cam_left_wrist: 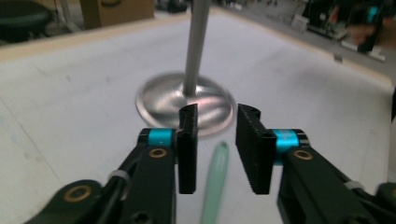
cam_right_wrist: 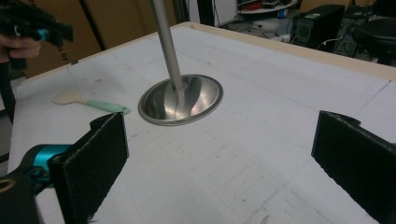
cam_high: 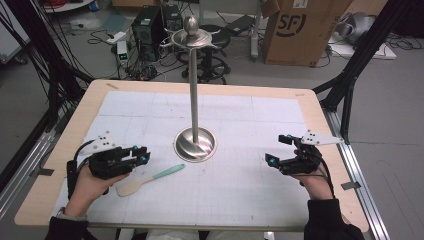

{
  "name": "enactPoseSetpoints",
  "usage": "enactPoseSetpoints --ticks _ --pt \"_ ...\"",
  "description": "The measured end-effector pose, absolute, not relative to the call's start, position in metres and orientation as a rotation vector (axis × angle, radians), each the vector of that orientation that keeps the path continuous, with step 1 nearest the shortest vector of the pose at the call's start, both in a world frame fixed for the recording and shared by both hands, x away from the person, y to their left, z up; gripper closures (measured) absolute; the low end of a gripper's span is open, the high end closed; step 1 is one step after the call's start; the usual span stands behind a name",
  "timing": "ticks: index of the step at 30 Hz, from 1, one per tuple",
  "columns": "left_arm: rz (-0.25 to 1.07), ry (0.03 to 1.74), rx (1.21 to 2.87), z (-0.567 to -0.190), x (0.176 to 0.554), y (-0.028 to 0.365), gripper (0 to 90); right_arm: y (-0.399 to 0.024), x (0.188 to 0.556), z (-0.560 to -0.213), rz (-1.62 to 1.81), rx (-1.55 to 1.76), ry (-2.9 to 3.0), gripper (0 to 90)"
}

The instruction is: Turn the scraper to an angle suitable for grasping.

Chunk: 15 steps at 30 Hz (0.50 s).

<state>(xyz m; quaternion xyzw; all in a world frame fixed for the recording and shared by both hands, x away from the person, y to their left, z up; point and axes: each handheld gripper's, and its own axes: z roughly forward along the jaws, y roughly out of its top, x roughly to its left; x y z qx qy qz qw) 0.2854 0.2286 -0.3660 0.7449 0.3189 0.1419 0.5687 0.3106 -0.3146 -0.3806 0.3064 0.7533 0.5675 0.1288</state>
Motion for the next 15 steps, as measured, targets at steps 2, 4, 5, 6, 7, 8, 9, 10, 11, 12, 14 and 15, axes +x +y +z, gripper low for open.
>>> enactPoseSetpoints --ticks 2,4,5,6,7,8,9,10,11,12,14,15 --pt "0.324 0.763 1.72 -0.36 0.29 0.227 62.3 -0.314 0.31 -0.378 1.658 0.877 2.186 2.8" --pt "0.351 0.744 1.709 -0.358 0.294 0.225 58.8 -0.313 0.308 -0.374 1.668 0.864 2.182 2.8" --pt "0.367 0.722 1.719 -0.358 0.295 0.224 56.8 -0.312 0.308 -0.372 1.674 0.855 2.176 2.8" --pt "0.363 0.699 1.732 -0.358 0.295 0.223 52.5 -0.312 0.307 -0.37 1.682 0.849 2.17 2.8" --pt "0.343 0.673 1.751 -0.358 0.296 0.223 47.5 -0.312 0.307 -0.368 1.689 0.843 2.166 2.8" --pt "0.339 0.643 1.77 -0.358 0.296 0.222 42.3 -0.313 0.307 -0.367 1.692 0.841 2.163 2.8" --pt "0.35 0.605 1.794 -0.358 0.296 0.222 36.0 -0.313 0.307 -0.367 1.695 0.839 2.16 2.8" --pt "0.351 0.576 1.814 -0.357 0.295 0.221 31.4 -0.313 0.307 -0.367 1.699 0.84 2.158 2.8" --pt "0.349 0.549 1.833 -0.355 0.294 0.221 31.2 -0.314 0.307 -0.367 1.696 0.842 2.16 2.8" --pt "0.355 0.523 1.842 -0.355 0.294 0.22 28.1 -0.314 0.307 -0.367 1.697 0.845 2.159 2.8" --pt "0.354 0.498 1.864 -0.353 0.293 0.216 19.7 -0.316 0.307 -0.367 1.7 0.847 2.153 2.8" --pt "0.324 0.491 1.89 -0.353 0.293 0.215 18.5 -0.316 0.307 -0.367 1.704 0.851 2.149 2.8"
